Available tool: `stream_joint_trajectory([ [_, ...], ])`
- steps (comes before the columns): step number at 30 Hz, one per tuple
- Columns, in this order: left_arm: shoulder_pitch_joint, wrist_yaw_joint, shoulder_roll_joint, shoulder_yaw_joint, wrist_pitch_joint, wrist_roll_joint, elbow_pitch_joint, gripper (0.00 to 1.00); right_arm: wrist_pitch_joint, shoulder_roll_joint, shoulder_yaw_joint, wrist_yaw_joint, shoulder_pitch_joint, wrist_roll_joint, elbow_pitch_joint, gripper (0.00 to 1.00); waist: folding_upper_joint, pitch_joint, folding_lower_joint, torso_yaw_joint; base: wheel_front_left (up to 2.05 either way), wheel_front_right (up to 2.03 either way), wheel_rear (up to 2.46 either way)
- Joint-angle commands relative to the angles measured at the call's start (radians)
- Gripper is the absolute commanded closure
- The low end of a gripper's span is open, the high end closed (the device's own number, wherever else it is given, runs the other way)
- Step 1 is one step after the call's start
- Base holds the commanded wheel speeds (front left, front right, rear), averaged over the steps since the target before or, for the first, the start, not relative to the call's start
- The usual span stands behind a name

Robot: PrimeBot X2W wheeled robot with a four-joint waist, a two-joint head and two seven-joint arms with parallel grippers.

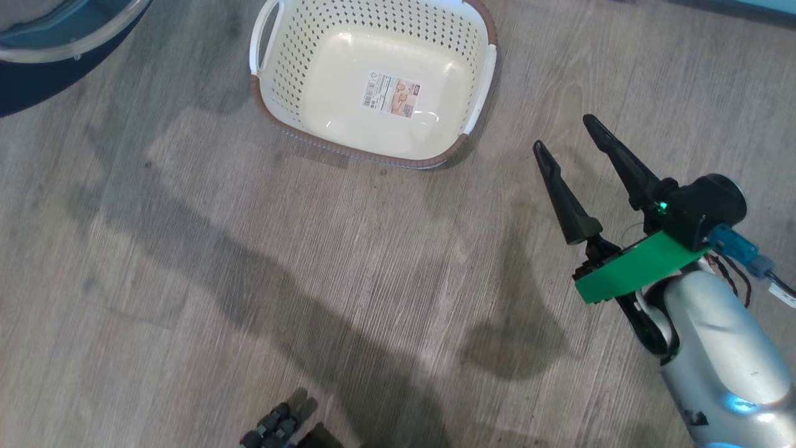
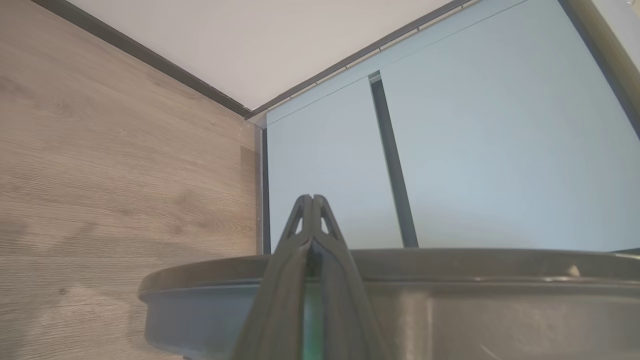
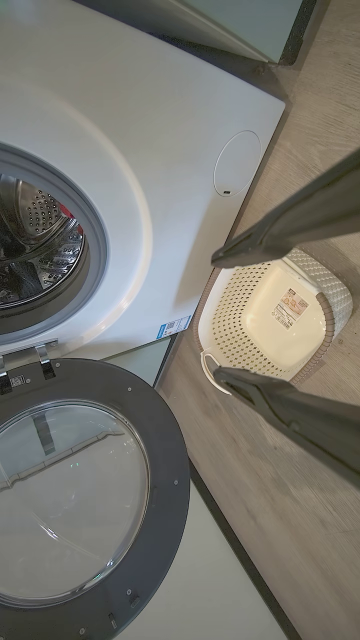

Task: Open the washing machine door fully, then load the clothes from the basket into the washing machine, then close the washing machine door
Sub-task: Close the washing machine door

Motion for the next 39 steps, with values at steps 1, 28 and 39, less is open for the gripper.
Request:
stream_joint_trajectory([
  [1,-0.007,-0.012,0.055,-0.004,0.026,-0.010,-0.026,1.00,-0.008,0.015,0.024,0.000,-0.008,-0.003,-0.025,0.00,0.0000,-0.004,-0.0001,0.000,0.00,0.00,0.00],
  [28,0.155,-0.036,-0.094,-0.099,0.480,-0.211,-0.282,1.00,-0.009,0.083,0.028,0.000,0.017,0.019,0.010,0.00,0.0000,-0.159,-0.0001,-0.032,0.00,0.00,0.00],
  [39,0.284,-0.036,-0.194,-0.178,0.646,-0.309,-0.426,1.00,-0.009,0.112,0.020,0.000,0.046,0.029,0.020,0.00,0.0000,-0.225,-0.0001,-0.046,0.00,0.00,0.00],
])
